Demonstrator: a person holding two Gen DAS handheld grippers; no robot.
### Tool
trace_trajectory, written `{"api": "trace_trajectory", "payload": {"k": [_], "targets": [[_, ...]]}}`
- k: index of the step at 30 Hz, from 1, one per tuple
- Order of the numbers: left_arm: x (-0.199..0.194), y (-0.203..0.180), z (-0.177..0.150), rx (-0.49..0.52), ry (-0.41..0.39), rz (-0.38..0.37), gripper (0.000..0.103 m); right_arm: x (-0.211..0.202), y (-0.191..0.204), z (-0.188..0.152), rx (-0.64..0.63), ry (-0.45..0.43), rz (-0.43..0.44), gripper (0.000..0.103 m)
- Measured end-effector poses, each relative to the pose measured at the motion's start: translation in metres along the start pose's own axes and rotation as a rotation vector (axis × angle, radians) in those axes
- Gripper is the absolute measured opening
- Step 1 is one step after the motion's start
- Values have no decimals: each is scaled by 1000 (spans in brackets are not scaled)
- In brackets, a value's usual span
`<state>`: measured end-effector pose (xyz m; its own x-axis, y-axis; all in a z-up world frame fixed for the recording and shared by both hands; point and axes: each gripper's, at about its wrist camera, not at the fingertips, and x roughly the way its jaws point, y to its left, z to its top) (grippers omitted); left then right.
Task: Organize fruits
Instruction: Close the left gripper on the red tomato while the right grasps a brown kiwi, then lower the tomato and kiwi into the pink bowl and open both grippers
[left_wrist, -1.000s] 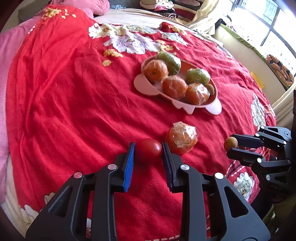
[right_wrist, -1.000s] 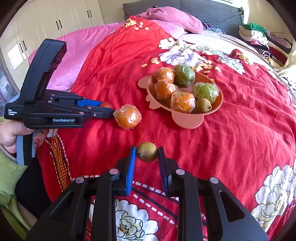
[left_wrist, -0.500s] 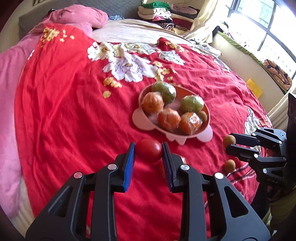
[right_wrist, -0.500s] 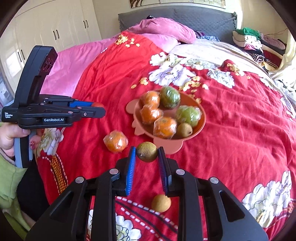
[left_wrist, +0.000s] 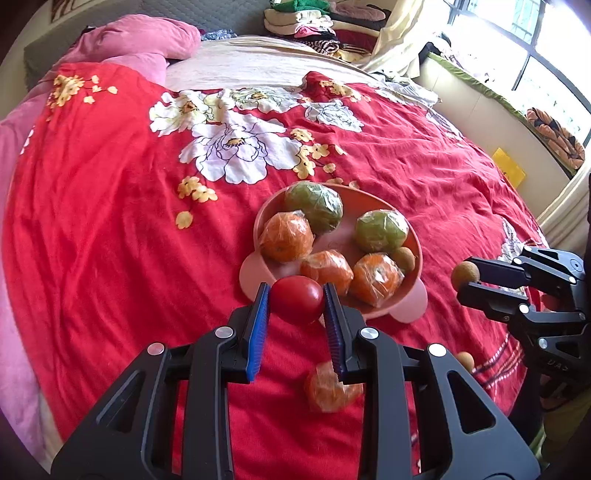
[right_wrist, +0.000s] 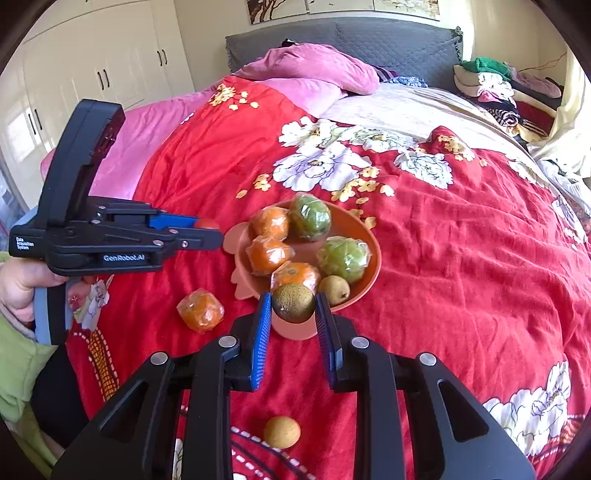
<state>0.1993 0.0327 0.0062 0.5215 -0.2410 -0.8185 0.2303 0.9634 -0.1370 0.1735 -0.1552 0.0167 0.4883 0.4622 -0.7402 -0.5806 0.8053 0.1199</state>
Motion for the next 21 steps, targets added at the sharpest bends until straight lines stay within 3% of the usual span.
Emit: {"api": "trace_trajectory", "payload": {"k": [21], "targets": [[34, 11, 16, -13, 33, 19, 21, 29, -37, 6, 62, 22, -47, 23]]}}
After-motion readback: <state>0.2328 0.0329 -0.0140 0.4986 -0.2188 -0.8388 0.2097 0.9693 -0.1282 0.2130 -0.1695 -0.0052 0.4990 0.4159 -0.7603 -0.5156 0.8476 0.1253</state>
